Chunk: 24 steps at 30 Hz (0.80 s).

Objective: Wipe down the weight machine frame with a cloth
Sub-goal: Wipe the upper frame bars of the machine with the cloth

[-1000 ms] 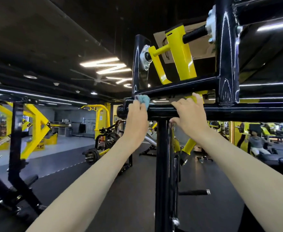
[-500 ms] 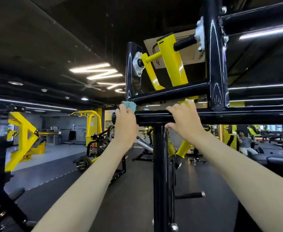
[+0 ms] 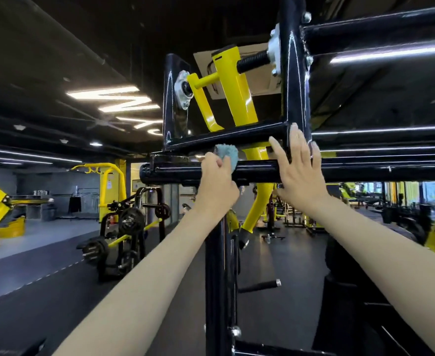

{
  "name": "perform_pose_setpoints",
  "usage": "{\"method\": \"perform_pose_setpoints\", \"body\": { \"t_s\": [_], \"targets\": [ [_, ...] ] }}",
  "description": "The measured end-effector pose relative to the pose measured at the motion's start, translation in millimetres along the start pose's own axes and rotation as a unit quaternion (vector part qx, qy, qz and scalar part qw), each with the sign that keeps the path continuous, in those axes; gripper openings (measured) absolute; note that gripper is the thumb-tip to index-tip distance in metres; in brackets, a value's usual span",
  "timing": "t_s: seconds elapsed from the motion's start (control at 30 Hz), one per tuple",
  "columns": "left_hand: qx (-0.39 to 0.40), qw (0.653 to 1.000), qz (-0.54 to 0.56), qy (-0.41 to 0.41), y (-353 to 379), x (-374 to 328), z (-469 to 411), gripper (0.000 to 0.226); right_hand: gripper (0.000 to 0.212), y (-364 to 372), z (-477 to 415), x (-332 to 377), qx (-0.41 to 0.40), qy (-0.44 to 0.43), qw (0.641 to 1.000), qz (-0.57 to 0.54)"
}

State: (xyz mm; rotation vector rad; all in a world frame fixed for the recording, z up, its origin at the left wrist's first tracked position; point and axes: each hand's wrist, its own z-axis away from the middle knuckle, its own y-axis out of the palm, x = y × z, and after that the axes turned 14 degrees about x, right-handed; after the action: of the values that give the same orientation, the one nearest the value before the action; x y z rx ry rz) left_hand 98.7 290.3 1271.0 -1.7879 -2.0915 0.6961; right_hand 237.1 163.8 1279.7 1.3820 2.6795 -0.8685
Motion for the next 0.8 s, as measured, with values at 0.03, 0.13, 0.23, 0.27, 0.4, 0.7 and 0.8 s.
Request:
{"method": "perform_pose_setpoints", "body": {
  "t_s": [0.03,0.13,0.23,0.27,0.4,0.7,0.8],
  "targets": [
    [0.012,1.0,-0.001,0.027,1.2,-3.0,-0.8,0.035,0.122,1.2,0.0,1.8,-0.017,0.021,1.0,-0.001],
    [0.011,1.0,0.018,0.014,-4.5,21.1,2.1,0.034,0.124,0.9,-0.1,2.4,-0.009,0.086,0.996,-0.033],
    [-0.053,0.994,0.058,-0.077,-0.1,29.5,10.6,0.044,0.124,1.5,2.3,-8.6,0.043,0.079,0.993,-0.07],
    [-0.06,0.991,0.077,-0.088,5.2,19.4,8.2,0.044,0.122,1.7,3.4,-11.9,0.04,0.07,0.994,-0.075],
    [-0.039,0.997,0.063,-0.022,35.0,-48.6,-4.0,0.045,0.116,-4.2,4.4,-14.0,0.032,0.059,0.994,-0.084],
    [-0.076,0.993,0.047,-0.073,35.1,-29.0,6.8,0.042,0.119,-8.5,9.8,-28.8,0.046,0.001,0.991,-0.129],
    [-0.055,0.998,0.034,0.012,51.3,-83.5,-5.2,0.033,0.12,-10.0,6.8,-34.0,0.052,-0.008,0.986,-0.155]
  ]
}}
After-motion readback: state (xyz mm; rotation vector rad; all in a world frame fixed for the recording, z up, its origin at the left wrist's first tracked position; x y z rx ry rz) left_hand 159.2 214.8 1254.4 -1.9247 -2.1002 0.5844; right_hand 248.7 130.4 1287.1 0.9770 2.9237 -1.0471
